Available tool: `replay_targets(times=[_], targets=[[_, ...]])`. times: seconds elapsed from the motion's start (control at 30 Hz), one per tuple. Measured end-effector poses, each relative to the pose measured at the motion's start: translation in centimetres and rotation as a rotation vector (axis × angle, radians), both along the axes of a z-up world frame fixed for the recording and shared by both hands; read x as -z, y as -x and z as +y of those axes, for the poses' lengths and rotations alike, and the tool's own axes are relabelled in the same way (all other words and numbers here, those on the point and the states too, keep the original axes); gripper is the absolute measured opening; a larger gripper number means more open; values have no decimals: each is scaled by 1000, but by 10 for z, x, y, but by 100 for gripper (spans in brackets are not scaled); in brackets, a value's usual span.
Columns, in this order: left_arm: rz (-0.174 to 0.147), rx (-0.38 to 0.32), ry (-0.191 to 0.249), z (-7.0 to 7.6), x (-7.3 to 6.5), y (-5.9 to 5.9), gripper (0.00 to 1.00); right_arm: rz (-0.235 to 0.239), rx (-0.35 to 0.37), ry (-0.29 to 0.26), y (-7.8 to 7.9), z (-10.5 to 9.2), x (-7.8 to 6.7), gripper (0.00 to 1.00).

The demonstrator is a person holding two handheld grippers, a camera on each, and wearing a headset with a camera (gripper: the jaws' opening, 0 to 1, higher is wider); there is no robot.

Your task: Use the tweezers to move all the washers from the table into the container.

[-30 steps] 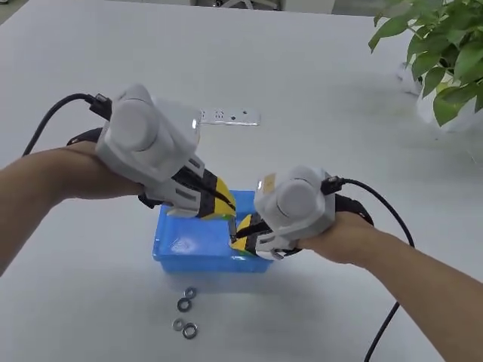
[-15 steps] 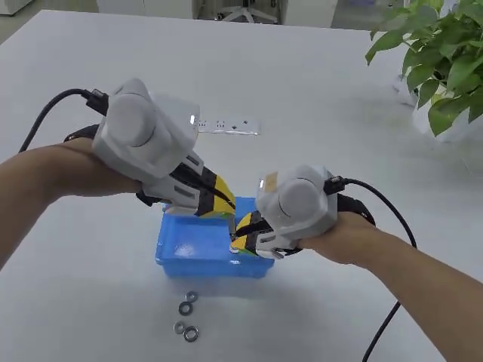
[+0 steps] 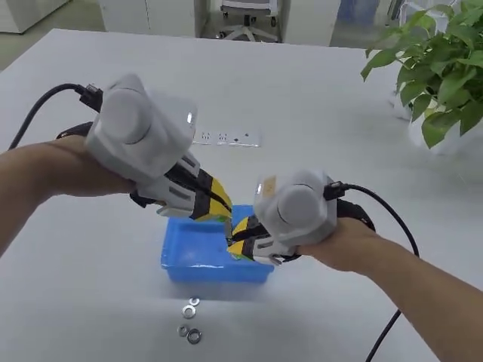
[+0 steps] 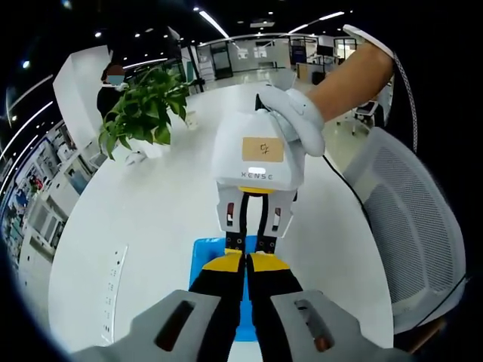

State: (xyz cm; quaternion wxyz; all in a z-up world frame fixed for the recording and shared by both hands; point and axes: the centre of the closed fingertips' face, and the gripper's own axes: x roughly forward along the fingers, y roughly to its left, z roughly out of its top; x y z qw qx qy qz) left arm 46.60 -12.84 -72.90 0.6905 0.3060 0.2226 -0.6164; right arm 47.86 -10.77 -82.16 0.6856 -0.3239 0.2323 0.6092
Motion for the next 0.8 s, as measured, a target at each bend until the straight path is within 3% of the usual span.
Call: replay_targets(times=[0.3, 0.6, 0.8], targets=[[0, -2, -15, 8, -5, 21, 5, -8, -25, -6, 19, 6, -5, 11], [14, -13, -19, 15, 2, 44, 4, 14, -54, 8, 44, 11, 6, 10], [19, -31, -22, 20, 5, 50, 4, 23, -65, 1, 54, 16, 7, 11]])
